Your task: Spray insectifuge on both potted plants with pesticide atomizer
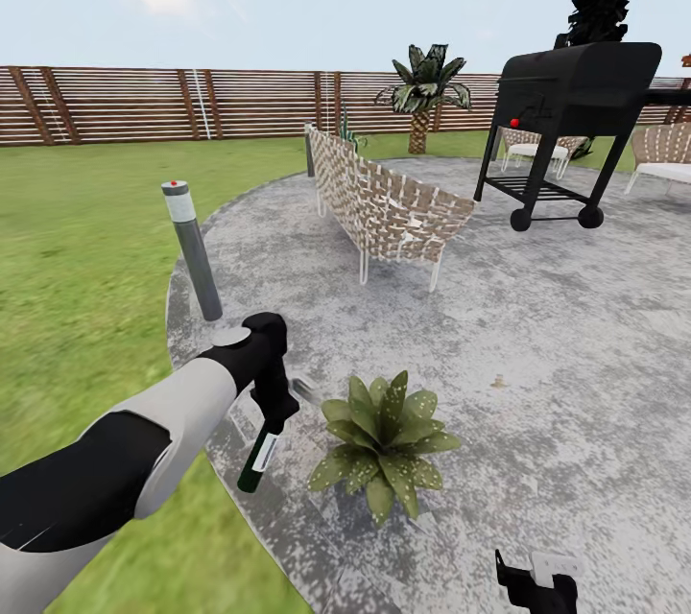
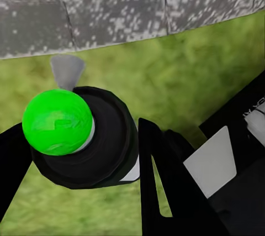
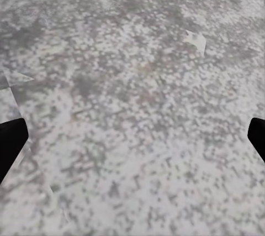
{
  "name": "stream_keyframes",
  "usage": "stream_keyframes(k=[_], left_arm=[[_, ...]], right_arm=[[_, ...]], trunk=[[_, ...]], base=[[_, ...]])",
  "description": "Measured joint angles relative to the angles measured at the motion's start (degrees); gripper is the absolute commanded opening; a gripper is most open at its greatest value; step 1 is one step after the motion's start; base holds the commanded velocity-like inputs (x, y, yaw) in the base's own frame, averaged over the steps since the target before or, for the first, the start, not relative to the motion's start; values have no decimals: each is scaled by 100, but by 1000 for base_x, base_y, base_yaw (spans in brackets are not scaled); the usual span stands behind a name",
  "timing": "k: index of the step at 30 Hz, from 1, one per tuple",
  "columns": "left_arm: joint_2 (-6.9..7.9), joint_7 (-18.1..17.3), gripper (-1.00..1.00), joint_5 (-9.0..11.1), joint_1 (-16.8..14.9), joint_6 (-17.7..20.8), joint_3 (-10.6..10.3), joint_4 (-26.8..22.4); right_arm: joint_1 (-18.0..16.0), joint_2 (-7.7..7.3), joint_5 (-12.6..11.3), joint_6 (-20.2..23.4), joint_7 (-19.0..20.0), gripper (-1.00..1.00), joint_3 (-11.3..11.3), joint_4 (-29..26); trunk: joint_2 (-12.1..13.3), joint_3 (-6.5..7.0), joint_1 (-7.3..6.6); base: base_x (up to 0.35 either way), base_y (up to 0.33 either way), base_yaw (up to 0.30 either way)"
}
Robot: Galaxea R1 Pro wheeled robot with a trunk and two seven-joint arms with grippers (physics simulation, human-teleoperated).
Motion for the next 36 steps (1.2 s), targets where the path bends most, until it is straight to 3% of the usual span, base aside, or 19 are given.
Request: stream_keyframes(k=[8, 15, 24, 30, 36], left_arm=[[-1, 1, -100, -9, -1, 8, -4, -6], [-2, 0, -100, -12, -1, 9, -9, 2], [0, -1, -100, -11, 0, 13, -10, 6], [31, 17, -100, -25, 304, 1, -15, -11], [34, 59, -100, -37, 332, 22, -9, -30]], right_arm=[[1, 1, 0, 1, 0, 100, 0, -2], [2, 1, -7, 3, 1, 100, 0, -2], [0, 0, -8, 3, 1, 100, 0, -1], [0, 0, -7, 0, 0, 100, 0, 0], [1, 0, -8, 2, 1, 100, 0, -1]], trunk=[[0, 5, 0], [0, 26, 2], [0, 30, 0], [0, 30, 0], [0, 30, -2]], base=[[-22, 23, -76], [-186, 219, -214], [-14, 249, -16], [0, 31, 0], [138, 120, -36]])
